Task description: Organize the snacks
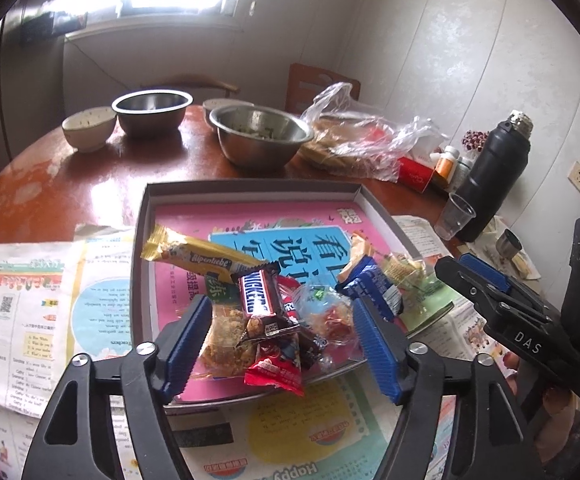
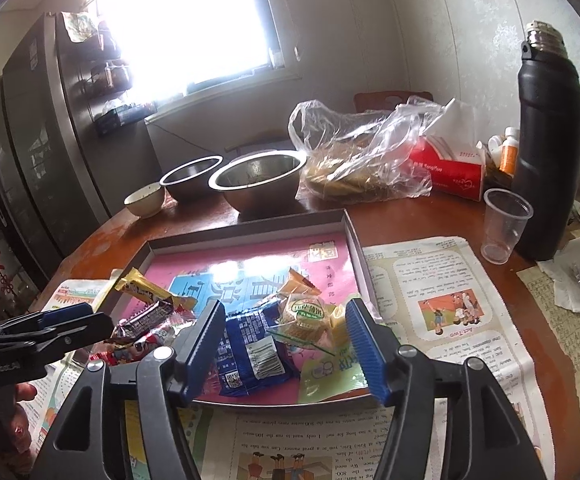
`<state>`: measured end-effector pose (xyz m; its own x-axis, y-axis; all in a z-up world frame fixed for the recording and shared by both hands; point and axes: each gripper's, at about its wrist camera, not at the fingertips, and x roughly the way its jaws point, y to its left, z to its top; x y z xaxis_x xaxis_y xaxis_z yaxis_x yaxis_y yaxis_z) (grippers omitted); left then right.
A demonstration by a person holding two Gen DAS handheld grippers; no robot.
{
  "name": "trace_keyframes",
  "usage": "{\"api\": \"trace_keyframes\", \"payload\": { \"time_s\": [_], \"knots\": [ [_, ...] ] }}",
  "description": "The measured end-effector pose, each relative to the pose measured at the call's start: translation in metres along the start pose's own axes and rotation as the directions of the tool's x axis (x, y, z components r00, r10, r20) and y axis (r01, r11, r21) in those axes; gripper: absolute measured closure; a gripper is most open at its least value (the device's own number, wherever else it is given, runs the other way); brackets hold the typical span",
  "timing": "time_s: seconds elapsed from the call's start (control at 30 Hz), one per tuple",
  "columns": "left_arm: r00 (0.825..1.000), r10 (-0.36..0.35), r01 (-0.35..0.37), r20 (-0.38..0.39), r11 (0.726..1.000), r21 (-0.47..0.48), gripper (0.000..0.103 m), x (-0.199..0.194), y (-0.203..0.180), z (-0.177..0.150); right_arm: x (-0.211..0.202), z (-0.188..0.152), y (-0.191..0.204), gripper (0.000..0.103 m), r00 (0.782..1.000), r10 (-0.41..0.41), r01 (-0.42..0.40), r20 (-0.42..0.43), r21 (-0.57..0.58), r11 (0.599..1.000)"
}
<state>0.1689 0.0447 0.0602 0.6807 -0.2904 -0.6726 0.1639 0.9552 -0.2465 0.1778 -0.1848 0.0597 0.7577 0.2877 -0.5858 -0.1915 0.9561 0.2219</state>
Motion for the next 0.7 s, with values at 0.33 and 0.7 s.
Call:
{"api": "trace_keyframes", "payload": {
  "time_s": [0.33,0.7],
  "knots": [
    [0.997,0.015,-0.016,0.078,1.0,0.002,0.021,-0.035,-0.012,-0.002,-0.03,0.002,0.005,0.031,0.998,-0.012,0.013,0.053,-0.014,1.0],
    [0.989,0.083,-0.085,0.121,0.996,0.012,0.018,-0.063,-0.025,-0.016,-0.063,-0.006,0.007,0.015,0.993,-0.029,0.034,0.117,-0.036,0.999]
  ]
}}
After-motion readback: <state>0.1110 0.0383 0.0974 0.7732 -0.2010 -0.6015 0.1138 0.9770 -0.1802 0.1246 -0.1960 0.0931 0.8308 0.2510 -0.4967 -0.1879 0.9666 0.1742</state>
